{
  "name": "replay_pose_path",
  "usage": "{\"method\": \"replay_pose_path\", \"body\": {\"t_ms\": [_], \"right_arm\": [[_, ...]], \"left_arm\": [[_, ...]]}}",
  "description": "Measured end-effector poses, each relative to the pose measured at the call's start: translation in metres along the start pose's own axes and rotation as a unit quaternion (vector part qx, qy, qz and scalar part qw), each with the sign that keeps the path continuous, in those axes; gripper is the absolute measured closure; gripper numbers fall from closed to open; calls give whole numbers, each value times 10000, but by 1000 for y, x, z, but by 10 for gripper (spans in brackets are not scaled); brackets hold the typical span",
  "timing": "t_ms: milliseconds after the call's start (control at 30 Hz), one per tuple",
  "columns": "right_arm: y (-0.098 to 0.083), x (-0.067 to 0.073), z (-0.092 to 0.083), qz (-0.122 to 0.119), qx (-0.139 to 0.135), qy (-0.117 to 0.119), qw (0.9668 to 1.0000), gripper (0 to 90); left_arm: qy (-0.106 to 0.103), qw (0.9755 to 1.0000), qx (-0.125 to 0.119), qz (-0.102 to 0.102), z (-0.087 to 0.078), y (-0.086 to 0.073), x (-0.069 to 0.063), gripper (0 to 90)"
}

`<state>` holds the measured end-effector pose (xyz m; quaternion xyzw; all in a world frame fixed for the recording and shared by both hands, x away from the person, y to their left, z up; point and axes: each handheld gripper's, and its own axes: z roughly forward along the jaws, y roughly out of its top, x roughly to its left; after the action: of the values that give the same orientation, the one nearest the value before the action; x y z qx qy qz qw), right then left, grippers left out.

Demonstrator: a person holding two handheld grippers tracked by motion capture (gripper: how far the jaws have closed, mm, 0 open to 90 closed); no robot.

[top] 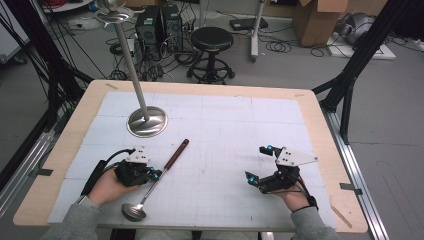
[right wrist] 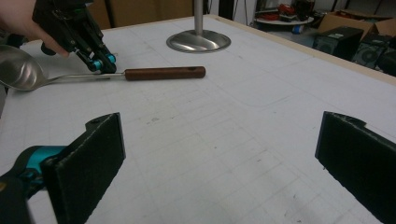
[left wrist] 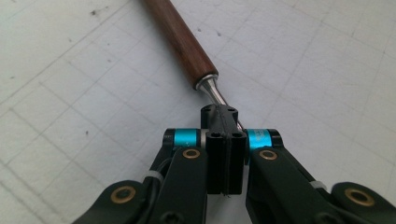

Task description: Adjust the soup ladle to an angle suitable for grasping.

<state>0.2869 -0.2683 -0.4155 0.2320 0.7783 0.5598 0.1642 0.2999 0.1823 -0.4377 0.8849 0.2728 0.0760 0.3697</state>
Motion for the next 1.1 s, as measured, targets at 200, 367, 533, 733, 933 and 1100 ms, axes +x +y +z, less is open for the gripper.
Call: {"method": "replay_pose_path", "body": {"t_ms": [200, 367, 533, 733, 933, 1100], "right_arm": [[0, 0, 0, 2, 0, 13, 10000, 5], [0, 0, 0, -7, 2, 11, 10000, 5], [0, 0, 0, 1, -8, 12, 10000, 5], [0, 0, 0, 2, 0, 15, 10000, 5], [0, 0, 0, 6, -1, 23, 10000, 4], [0, 0, 0, -14, -7, 28, 10000, 5]], "left_arm": [[68, 9999, 83, 78, 5, 7, -6, 897], [-71, 9999, 96, 98, 10, 12, -9, 897], [-180, 9996, 132, 172, 13, 16, -14, 897], [-78, 9999, 105, 16, 13, 18, -8, 897], [2, 9999, 88, -72, 19, 26, -3, 897], [-21, 9999, 143, -26, 27, 31, -5, 897]]}}
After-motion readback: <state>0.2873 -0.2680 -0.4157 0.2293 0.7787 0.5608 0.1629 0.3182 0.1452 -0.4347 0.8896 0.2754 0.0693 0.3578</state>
